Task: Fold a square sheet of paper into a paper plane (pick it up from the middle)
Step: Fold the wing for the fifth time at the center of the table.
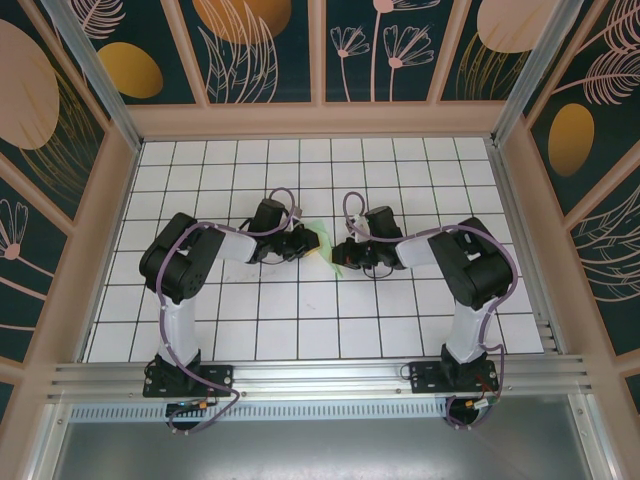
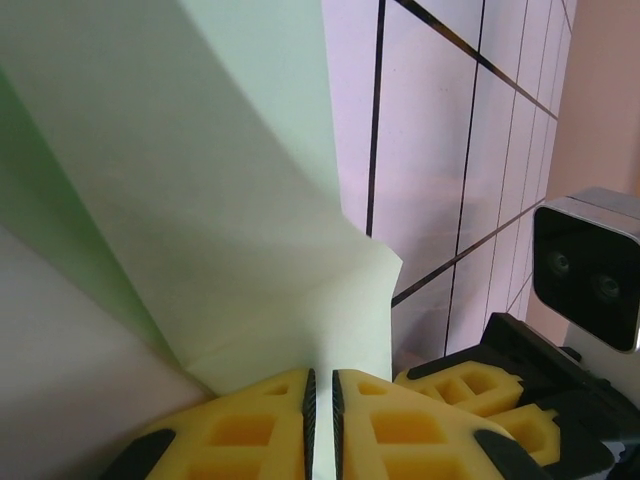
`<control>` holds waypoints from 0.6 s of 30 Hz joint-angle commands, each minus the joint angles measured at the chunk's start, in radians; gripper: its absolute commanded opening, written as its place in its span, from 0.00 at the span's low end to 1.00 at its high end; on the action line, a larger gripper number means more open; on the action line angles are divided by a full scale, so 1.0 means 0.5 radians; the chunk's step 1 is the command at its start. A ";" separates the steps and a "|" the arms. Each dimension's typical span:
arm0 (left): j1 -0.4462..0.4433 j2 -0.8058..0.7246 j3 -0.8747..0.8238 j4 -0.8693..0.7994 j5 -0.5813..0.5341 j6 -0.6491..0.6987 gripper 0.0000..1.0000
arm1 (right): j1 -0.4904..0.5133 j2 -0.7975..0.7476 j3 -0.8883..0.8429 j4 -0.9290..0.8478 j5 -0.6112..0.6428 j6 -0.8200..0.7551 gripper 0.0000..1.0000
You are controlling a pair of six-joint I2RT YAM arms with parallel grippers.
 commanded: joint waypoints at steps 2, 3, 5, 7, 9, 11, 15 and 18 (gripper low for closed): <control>-0.012 0.026 0.083 -0.124 -0.111 0.112 0.20 | -0.005 0.033 -0.037 0.066 0.006 0.027 0.04; -0.012 0.008 0.084 -0.115 -0.097 0.126 0.21 | -0.014 0.036 -0.053 0.108 -0.019 0.057 0.03; -0.012 -0.027 0.082 -0.097 -0.077 0.142 0.23 | -0.024 0.042 -0.080 0.194 -0.067 0.125 0.02; -0.012 -0.073 0.082 -0.046 -0.053 0.153 0.25 | -0.034 0.053 -0.110 0.287 -0.123 0.201 0.00; -0.012 -0.119 0.065 0.022 -0.030 0.154 0.27 | -0.044 0.061 -0.129 0.366 -0.171 0.269 0.00; -0.012 -0.166 0.002 0.103 -0.007 0.144 0.29 | -0.058 0.073 -0.149 0.435 -0.212 0.329 0.00; -0.012 -0.218 -0.116 0.240 0.036 0.112 0.30 | -0.068 0.083 -0.163 0.505 -0.261 0.405 0.00; -0.012 -0.200 -0.160 0.311 0.073 0.071 0.29 | -0.082 0.095 -0.164 0.519 -0.277 0.460 0.00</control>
